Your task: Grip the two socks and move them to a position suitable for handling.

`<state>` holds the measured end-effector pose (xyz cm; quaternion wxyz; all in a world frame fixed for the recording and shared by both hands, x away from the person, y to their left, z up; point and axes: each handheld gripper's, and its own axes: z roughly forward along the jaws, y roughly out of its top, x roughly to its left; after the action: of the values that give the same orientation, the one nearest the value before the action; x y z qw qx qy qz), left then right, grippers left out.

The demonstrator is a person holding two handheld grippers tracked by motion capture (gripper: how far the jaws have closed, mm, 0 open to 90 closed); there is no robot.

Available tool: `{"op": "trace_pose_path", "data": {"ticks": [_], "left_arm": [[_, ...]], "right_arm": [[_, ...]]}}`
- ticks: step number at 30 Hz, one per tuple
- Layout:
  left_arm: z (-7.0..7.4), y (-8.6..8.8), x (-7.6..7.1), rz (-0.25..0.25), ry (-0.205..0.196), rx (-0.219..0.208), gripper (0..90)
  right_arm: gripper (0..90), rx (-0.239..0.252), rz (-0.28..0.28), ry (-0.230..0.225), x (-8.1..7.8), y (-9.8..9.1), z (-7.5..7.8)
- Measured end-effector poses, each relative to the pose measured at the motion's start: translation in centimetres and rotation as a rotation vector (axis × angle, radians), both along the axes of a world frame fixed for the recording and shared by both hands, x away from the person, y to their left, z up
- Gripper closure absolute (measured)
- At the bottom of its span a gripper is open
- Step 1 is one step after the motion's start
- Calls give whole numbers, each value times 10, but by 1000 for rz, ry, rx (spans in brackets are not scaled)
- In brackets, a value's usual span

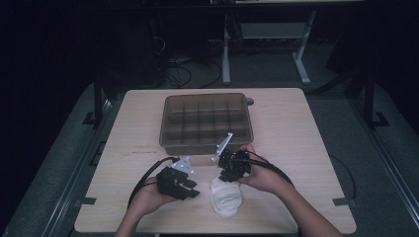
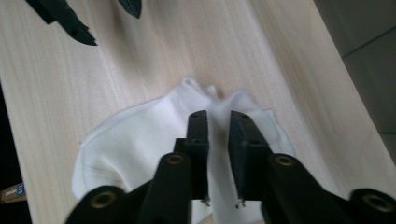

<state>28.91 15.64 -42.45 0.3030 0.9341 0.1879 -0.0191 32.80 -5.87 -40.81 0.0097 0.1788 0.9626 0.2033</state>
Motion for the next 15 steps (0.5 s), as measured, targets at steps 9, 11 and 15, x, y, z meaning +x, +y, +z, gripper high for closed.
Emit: {"op": "trace_pose_path", "data": {"ticks": [9,11,15], "left_arm": [[1,3,0,11,0,-6,630],[1,3,0,10,1,-4,629],[1,2,0,9,3,-4,629]], "right_arm": [[677,26,8,-7,-5,-7,6],[683,32,17,0,-10,-10,9],[696,33,56,28,-21,-15,13]]}}
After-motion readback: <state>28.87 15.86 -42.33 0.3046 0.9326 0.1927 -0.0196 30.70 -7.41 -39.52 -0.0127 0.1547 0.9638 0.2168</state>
